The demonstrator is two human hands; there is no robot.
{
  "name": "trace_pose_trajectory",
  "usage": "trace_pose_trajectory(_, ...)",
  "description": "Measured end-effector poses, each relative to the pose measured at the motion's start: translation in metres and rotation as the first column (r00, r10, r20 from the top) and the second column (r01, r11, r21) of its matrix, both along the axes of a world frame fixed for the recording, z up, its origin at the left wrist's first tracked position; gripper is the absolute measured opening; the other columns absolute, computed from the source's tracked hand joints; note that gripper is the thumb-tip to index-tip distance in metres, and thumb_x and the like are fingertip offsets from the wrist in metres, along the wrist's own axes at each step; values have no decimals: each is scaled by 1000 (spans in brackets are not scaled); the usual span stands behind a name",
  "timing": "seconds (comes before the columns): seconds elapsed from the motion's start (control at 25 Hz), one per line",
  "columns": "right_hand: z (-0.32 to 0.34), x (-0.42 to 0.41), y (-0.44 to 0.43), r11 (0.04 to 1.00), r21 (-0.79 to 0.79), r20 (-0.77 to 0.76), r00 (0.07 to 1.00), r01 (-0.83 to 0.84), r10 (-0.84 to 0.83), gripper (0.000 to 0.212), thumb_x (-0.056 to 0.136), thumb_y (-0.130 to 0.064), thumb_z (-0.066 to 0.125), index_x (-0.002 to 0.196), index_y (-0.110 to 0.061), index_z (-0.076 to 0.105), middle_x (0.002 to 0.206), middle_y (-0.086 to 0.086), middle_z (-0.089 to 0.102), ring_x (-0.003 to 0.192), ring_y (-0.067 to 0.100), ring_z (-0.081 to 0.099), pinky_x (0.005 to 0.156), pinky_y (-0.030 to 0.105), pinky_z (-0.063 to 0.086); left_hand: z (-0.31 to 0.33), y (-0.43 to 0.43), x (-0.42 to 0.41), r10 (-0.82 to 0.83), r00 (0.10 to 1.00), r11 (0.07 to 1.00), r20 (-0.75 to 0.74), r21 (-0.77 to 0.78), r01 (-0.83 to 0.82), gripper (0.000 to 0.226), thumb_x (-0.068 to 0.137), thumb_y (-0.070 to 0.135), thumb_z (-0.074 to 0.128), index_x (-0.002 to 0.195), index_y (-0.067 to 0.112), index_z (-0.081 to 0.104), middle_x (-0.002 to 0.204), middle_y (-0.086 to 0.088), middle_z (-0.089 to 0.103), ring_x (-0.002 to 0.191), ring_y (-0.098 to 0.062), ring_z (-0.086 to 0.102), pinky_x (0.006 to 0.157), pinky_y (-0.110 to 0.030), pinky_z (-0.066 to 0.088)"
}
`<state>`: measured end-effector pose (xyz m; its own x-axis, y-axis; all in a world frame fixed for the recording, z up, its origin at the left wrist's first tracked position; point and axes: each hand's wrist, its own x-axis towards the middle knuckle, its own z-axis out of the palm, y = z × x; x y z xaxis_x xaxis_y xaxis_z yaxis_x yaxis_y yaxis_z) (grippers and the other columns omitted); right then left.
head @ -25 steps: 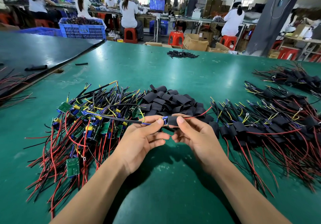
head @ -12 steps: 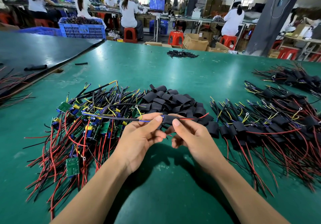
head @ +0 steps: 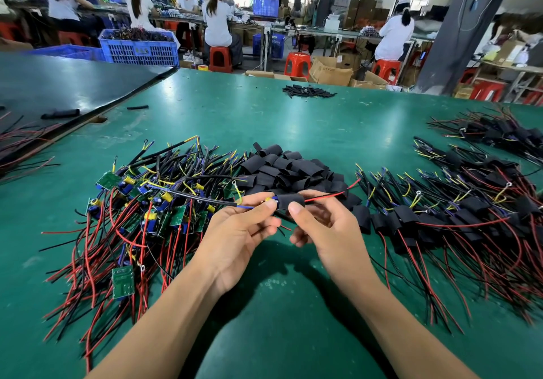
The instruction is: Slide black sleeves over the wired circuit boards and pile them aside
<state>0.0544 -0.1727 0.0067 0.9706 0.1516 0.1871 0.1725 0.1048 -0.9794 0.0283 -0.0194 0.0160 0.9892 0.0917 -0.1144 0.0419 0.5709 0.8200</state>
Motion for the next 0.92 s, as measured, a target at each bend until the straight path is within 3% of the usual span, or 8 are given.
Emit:
trace_pose_trajectory(0.12,0,1,-1,998,9,-15,998,55,-55,12,88,-16,75,94,-11,66,78,3,67,54,19,62,53,27,52,-1,0,1,31,1000,1000,-2,5,-31,32,67,15,76,98,8,71,63,-7,65,58,-13,63,60,-19,53)
trace_pose_trajectory(0.24,1,1,0,997,75,-68,998,20,-15,9,87,-12,75,84,-19,71,77,0,67,55,17,59,52,25,49,-2,0,1,35,999,999,-8,2,-35,29,72,15,74,99,8,70,63,-7,66,58,-13,64,60,-20,52)
trace_pose_trajectory(0.44,4,2,-3,981,140,-209,965,-132,160,19,70,-31,80,81,-19,71,69,-1,59,59,14,54,50,23,44,-3,0,1,13,1000,999,23,49,-14,27,71,15,74,96,7,69,63,-10,65,57,-15,63,60,-21,53)
trace_pose_trajectory(0.52,4,2,-3,977,136,-255,947,-163,194,13,71,-30,79,77,-20,73,69,-1,59,59,12,54,52,23,44,-4,1,1,16,999,994,46,105,-21,26,70,15,75,95,7,70,63,-12,66,58,-17,63,61,-22,52)
trace_pose_trajectory(0.6,6,0,-2,958,239,-325,916,-159,234,8,70,-25,80,72,-23,73,73,-2,61,58,10,54,53,22,44,-3,1,0,18,998,991,66,132,-26,27,70,15,75,95,7,69,63,-13,67,58,-17,63,61,-22,52)
trace_pose_trajectory(0.76,9,-1,-2,881,462,-435,838,-106,329,14,67,-15,81,76,-19,70,84,2,66,57,11,53,49,23,45,-3,-1,0,15,997,991,72,132,-24,28,70,16,75,95,6,70,62,-15,66,56,-18,62,61,-22,53)
trace_pose_trajectory(0.92,12,-3,-2,878,462,-443,825,-126,352,17,72,-15,77,86,-17,69,89,2,68,58,11,54,52,24,47,-3,-2,0,42,995,990,94,128,-54,28,71,15,75,97,4,69,63,-15,66,55,-18,63,60,-22,53)
